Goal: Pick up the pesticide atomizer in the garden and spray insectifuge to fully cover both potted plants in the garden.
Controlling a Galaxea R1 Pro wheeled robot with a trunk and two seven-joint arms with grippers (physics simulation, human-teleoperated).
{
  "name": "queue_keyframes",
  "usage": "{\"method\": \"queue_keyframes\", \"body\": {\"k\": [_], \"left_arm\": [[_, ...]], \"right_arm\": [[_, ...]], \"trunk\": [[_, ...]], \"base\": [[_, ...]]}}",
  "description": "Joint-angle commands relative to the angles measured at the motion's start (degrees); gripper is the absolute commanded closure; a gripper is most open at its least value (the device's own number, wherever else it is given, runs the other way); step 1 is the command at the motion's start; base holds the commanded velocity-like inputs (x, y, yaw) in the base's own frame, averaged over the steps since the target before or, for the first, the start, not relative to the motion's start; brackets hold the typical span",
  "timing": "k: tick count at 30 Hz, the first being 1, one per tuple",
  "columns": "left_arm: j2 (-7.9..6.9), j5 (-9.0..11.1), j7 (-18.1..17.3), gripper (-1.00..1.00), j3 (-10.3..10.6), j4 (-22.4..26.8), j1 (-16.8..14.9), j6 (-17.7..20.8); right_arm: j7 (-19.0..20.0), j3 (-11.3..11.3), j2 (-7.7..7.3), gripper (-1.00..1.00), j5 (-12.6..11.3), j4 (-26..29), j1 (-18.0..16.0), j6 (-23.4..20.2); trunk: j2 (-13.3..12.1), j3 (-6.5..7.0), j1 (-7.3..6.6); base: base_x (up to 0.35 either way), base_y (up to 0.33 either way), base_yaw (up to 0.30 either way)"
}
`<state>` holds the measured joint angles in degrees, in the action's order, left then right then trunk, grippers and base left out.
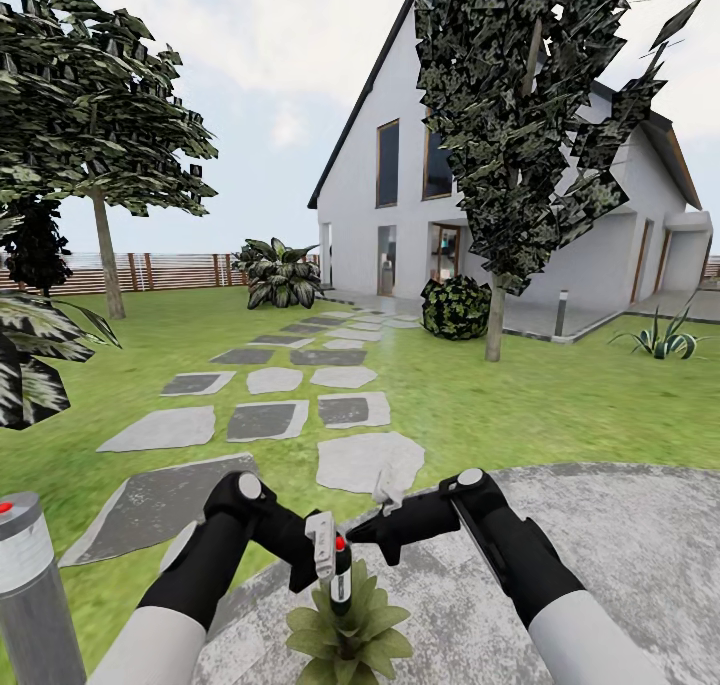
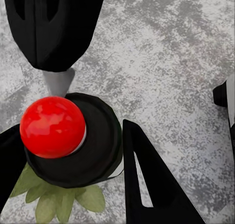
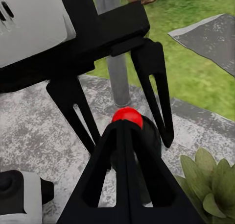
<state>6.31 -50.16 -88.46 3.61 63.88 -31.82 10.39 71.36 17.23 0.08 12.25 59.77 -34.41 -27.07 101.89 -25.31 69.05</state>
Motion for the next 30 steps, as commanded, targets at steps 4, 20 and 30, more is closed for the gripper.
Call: {"method": "queue_keyframes", "body": {"k": [4, 20, 30], "left_arm": [[0.0, -0.3, -0.4, 1.0, 0.0, 0.7, 0.0, 0.6], [-0.24, -0.5, -0.3, 1.0, 0.0, 0.5, 0.0, 0.5], [-0.25, -0.5, -0.4, 1.0, 0.0, 0.5, 0.0, 0.5]], "right_arm": [[0.2, 0.0, 0.01, 1.0, 0.2, 0.1, 0.0, -0.5], [0.3, 0.0, 0.01, 1.0, 0.2, 0.1, 0.0, -0.5], [0.3, 0.0, 0.01, 1.0, 0.2, 0.1, 0.0, -0.5]], "trunk": [[0.0, -0.07, 0.0], [0.0, -0.07, 0.0], [0.0, -0.07, 0.0]], "base": [[0.0, 0.0, 0.0], [0.0, 0.0, 0.0], [0.0, 0.0, 0.0]]}}
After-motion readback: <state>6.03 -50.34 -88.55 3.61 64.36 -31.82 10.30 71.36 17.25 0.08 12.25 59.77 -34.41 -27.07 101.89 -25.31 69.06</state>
